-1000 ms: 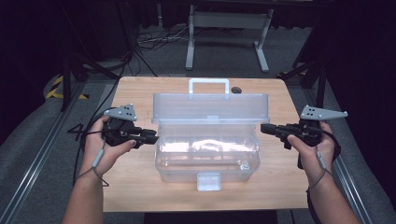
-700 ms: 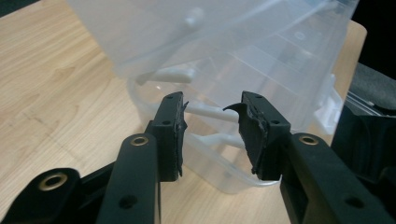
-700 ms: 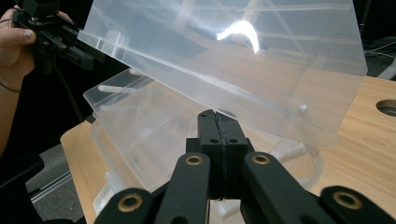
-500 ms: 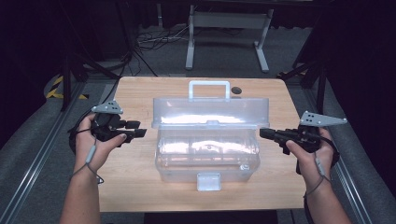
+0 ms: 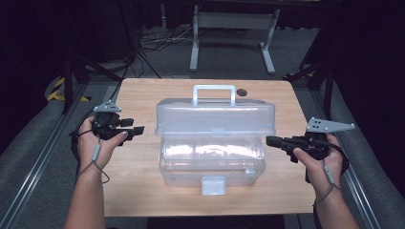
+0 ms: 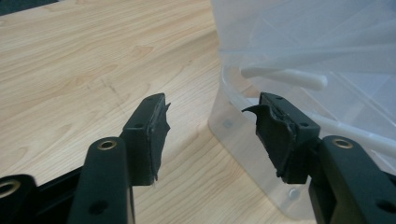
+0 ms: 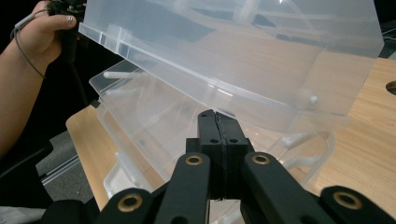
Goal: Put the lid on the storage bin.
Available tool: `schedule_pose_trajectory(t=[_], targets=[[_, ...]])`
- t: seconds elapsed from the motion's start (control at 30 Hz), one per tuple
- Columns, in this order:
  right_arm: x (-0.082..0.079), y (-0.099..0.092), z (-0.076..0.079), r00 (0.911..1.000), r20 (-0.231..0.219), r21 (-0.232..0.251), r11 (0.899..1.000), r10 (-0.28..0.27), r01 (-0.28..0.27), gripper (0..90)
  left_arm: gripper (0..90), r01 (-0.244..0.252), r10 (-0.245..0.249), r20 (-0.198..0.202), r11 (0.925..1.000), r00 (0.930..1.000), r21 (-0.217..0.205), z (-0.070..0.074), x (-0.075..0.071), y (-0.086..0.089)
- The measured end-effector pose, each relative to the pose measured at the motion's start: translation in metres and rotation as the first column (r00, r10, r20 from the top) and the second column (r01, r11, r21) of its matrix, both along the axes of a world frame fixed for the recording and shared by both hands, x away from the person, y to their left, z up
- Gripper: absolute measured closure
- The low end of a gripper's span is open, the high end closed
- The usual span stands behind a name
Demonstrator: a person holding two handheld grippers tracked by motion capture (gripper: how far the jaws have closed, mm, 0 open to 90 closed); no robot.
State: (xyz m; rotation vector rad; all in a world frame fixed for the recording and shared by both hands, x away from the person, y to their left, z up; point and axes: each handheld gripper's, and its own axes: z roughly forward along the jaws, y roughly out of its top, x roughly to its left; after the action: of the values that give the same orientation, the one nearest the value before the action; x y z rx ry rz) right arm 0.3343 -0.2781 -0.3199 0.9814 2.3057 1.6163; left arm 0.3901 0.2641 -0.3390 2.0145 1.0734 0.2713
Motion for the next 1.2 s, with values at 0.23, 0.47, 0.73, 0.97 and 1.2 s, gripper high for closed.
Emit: schedule_pose_trajectory(t=[0.23, 0.47, 0.73, 0.97, 1.2], targets=[[-0.004, -0.002, -0.002, 0.9998, -0.019, -0.020, 1.000, 0.011, -0.011, 90.0, 40.6, -0.032, 0.032, 0.010, 0.9994, 0.9995, 0.011, -0.009, 0.006, 0.002], [-0.008, -0.001, -0.005, 0.9985, -0.049, -0.051, 0.998, 0.023, -0.025, 90.0, 37.7, -0.068, 0.068, 0.018, 0.9971, 0.9975, 0.035, -0.016, 0.011, 0.004], [-0.011, -0.001, -0.008, 0.9973, -0.066, -0.085, 0.996, 0.033, -0.038, 90.0, 35.0, -0.090, 0.088, 0.034, 0.9940, 0.9955, 0.062, -0.023, 0.014, 0.004], [-0.013, 0.000, -0.009, 0.9954, -0.086, -0.109, 0.993, 0.043, -0.053, 90.0, 33.4, -0.097, 0.095, 0.034, 0.9932, 0.9949, 0.065, -0.029, 0.016, 0.004], [-0.014, 0.002, -0.010, 0.9931, -0.105, -0.143, 0.987, 0.052, -0.067, 90.0, 33.2, -0.110, 0.108, 0.027, 0.9916, 0.9938, 0.068, -0.033, 0.018, 0.005]])
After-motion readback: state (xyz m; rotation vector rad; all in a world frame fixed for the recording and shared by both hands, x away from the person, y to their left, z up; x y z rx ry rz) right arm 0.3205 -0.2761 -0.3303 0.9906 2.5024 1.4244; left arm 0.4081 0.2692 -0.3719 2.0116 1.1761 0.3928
